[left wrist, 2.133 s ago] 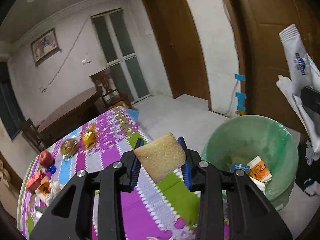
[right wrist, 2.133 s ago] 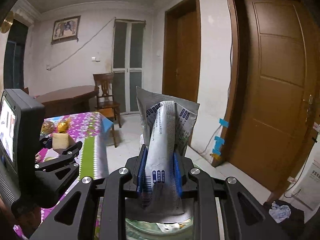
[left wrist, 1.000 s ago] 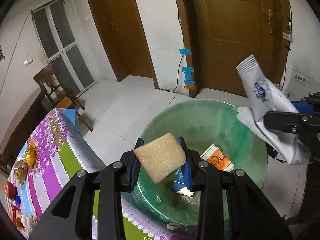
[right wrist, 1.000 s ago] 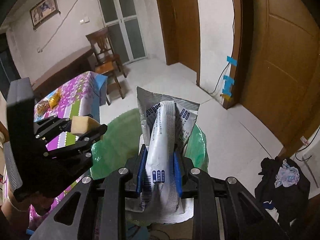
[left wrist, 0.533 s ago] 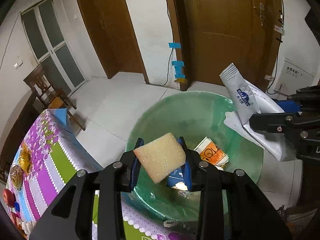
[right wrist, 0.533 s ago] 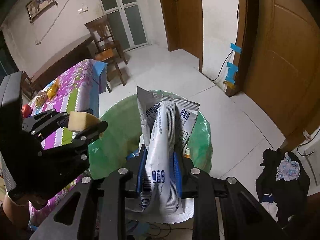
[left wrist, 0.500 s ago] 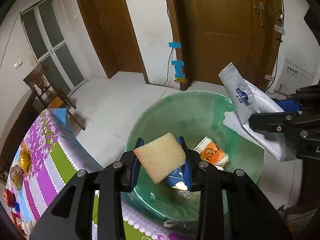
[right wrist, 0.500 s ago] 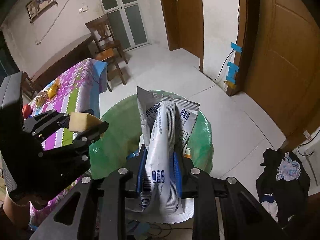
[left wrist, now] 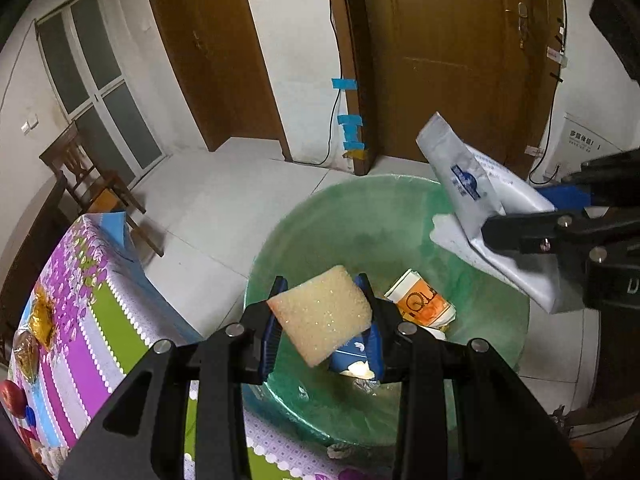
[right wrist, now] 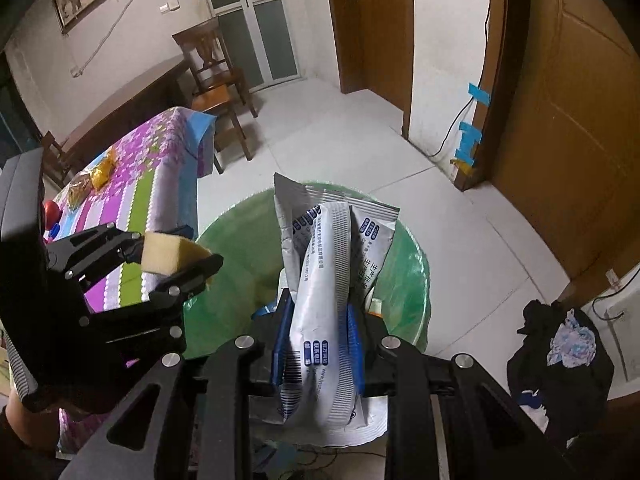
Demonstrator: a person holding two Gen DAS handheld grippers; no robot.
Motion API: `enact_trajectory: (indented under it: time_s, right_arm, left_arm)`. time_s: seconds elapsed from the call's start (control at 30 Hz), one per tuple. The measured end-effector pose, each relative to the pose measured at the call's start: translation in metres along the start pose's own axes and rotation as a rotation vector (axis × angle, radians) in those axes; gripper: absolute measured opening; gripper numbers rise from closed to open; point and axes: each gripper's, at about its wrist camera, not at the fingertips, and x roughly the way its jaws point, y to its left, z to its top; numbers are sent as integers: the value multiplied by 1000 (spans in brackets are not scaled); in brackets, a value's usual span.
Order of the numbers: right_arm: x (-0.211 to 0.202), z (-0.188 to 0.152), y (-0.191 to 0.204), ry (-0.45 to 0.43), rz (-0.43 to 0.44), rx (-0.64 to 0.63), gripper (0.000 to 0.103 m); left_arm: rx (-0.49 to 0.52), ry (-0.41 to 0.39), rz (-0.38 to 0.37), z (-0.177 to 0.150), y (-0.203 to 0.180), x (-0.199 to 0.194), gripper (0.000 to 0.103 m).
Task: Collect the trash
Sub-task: 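Open both tools to drop the sponge and sachet into the green bin, then move both open tools back over the table items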
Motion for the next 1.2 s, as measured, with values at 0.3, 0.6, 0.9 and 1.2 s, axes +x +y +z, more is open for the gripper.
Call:
enact_trajectory:
  time_s: [0.3, 0.6, 0.9, 1.2]
  right_arm:
    - [7, -2, 1, -2, -47, -39, 51]
    - [5, -9, -9, -11, -47, 0, 51]
    - [-16, -26, -11, -106, -66, 43, 51]
    - [-57, -52, 7, -311, -118, 63, 58]
  left_arm:
    - [3, 5, 33, -6, 0, 6, 78]
    - [11, -23, 66, -8, -4, -1, 77]
    - [-11, -96, 153, -15, -1, -23, 77]
    - [-83, -171, 228, -33, 10, -57, 77]
